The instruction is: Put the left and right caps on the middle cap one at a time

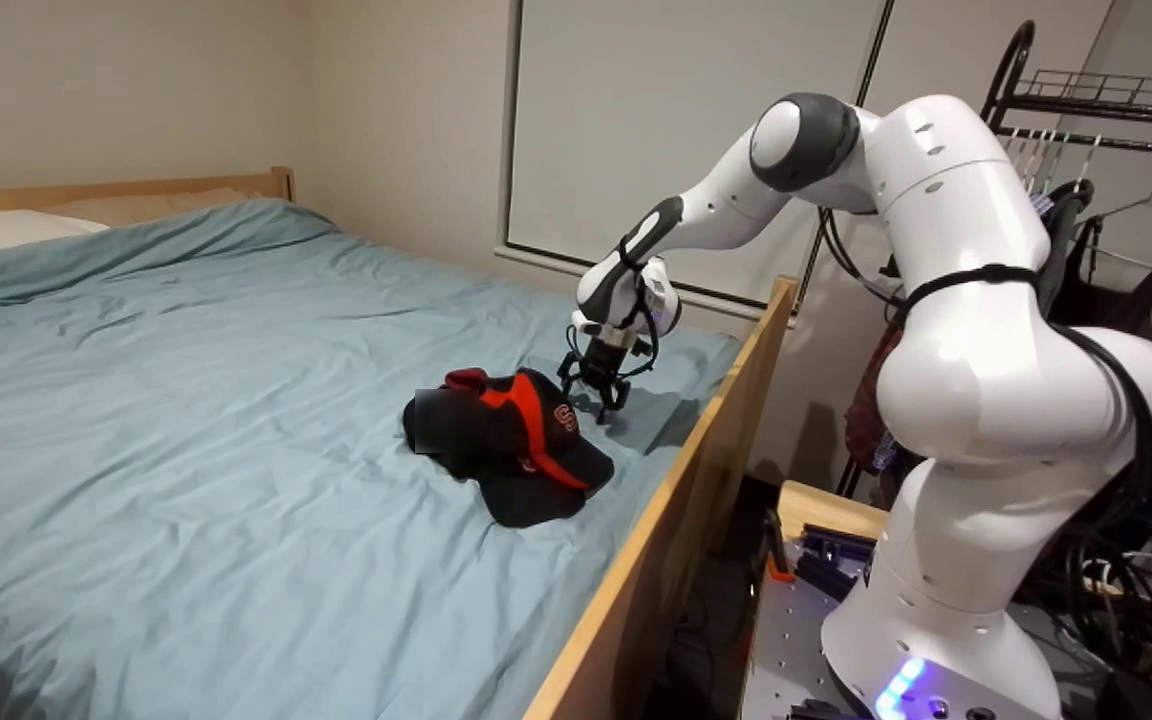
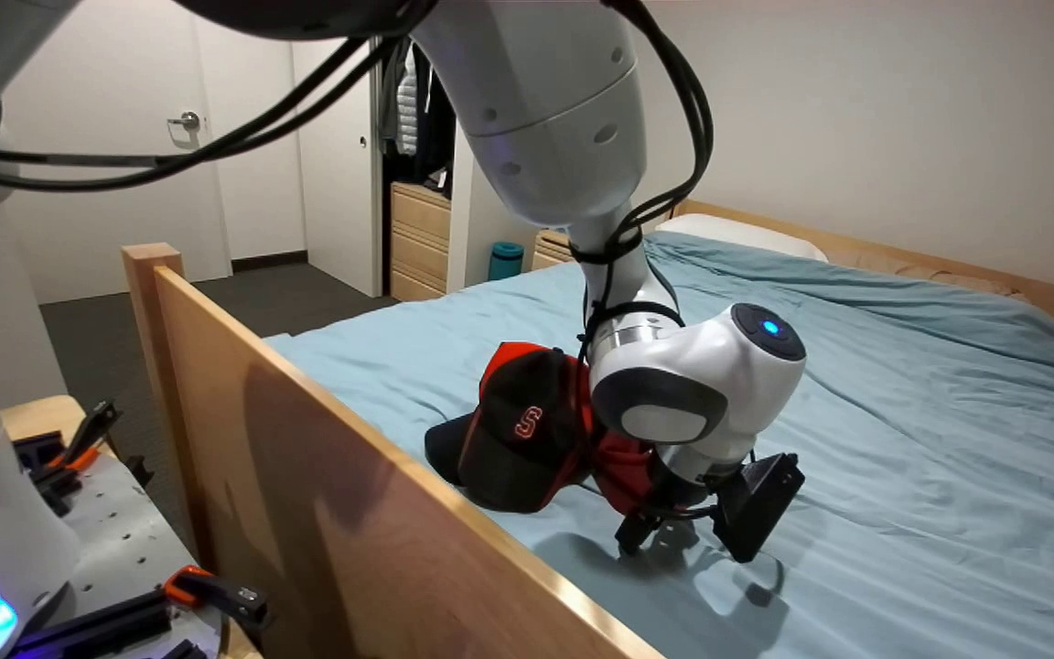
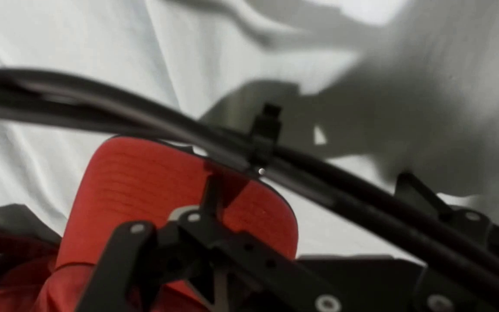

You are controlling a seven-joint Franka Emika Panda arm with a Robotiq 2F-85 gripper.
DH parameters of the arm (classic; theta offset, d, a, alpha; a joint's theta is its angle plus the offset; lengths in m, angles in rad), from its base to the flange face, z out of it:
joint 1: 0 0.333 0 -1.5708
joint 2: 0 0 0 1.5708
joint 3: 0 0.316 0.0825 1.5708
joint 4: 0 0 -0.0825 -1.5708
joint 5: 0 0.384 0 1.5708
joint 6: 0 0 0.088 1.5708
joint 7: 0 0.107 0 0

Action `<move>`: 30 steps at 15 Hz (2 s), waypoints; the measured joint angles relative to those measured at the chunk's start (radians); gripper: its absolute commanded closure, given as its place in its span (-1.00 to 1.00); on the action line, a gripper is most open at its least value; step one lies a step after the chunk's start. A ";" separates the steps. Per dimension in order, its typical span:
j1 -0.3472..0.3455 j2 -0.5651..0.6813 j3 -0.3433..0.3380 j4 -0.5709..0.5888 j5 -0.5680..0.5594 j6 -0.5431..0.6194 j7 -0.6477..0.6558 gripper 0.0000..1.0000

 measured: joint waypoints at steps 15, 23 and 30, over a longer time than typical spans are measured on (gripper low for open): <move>-0.454 0.024 0.499 -0.028 -0.081 -0.246 -0.231 0.58; -0.440 0.028 0.435 -0.032 -0.219 -0.243 -0.231 -0.56; -0.411 0.115 0.449 -0.045 -0.335 -0.049 -0.231 -1.00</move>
